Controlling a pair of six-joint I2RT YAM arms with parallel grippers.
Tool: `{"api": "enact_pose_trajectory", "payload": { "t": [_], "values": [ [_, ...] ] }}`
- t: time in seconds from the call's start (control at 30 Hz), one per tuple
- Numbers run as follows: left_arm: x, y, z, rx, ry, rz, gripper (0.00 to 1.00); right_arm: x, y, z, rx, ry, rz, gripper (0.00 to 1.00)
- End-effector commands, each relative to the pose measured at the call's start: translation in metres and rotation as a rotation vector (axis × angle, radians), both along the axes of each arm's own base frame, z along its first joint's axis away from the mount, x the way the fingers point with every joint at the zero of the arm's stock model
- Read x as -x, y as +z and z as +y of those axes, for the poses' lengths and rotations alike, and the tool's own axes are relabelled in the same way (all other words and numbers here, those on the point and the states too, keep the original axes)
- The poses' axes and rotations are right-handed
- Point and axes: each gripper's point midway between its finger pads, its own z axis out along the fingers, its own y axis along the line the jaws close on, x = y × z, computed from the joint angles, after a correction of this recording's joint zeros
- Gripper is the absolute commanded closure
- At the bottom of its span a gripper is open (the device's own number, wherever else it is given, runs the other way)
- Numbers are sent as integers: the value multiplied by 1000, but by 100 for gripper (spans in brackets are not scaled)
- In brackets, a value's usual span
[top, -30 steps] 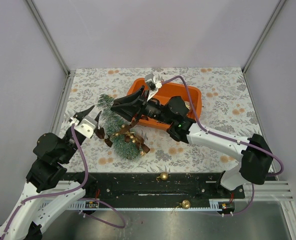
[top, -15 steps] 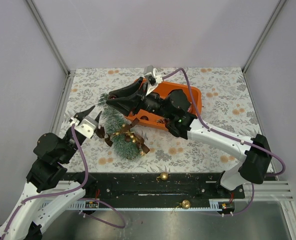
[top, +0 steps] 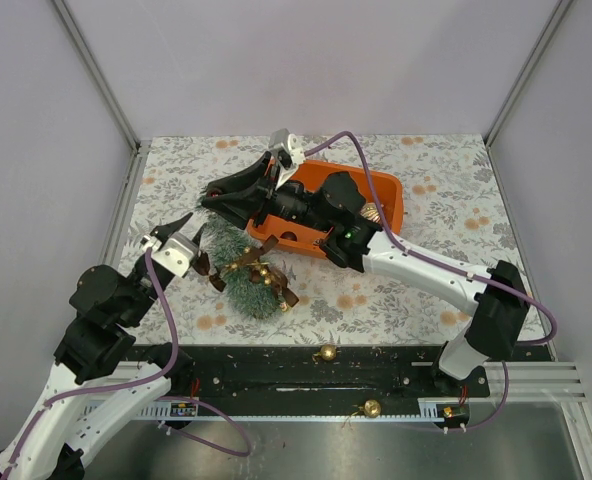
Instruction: Decorate the small christmas tree
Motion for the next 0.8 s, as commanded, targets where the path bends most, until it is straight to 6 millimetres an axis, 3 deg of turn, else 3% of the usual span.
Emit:
{"api": "enact_pose_trajectory", "payload": {
  "t": [0.0, 0.5, 0.77],
  "values": [
    [3, 16, -1, 51, -15, -49, 64, 1, 29, -4, -57, -20, -78, 59],
    [5, 14, -3, 51, -29, -43, 64, -31, 30, -11, -129, -49, -47, 57],
    [3, 13, -4, 50, -29, -42, 64, -23, 45, -17, -169, -9, -55, 57]
  ]
}}
